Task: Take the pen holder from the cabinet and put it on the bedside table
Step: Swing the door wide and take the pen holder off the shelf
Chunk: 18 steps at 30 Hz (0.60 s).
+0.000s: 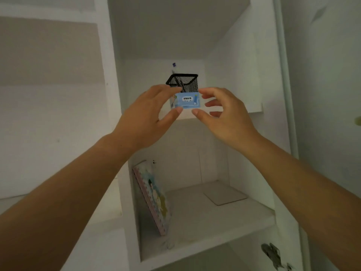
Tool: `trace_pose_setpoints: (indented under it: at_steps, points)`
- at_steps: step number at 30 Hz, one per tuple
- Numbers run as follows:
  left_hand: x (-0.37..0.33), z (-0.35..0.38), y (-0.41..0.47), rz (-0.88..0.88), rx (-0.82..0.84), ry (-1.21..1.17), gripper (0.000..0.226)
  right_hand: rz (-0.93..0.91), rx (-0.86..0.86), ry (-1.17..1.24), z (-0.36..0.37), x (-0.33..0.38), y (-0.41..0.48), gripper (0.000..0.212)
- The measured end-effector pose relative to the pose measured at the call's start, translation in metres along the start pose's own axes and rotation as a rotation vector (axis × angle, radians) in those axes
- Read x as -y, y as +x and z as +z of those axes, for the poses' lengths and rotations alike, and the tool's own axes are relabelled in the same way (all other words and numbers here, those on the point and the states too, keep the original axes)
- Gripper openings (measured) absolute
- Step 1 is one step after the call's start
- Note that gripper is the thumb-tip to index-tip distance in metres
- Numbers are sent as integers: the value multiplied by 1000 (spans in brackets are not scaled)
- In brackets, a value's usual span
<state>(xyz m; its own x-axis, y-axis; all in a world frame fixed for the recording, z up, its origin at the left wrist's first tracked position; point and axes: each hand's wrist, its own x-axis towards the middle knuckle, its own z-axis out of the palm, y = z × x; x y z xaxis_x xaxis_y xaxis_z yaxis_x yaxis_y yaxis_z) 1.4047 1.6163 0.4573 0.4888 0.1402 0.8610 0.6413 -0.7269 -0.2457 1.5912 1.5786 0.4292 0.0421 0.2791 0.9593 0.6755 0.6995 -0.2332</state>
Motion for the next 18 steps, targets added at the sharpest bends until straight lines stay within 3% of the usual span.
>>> trace_pose_setpoints:
  at_steps: [8,18]
  points:
    - [18,10,42,-155,-53,-14,50,-14,-18,-39,-5,-34,47,46]
    - [36,21,82,-318,-3,-107,57,3,61,-41,5,-55,96,52]
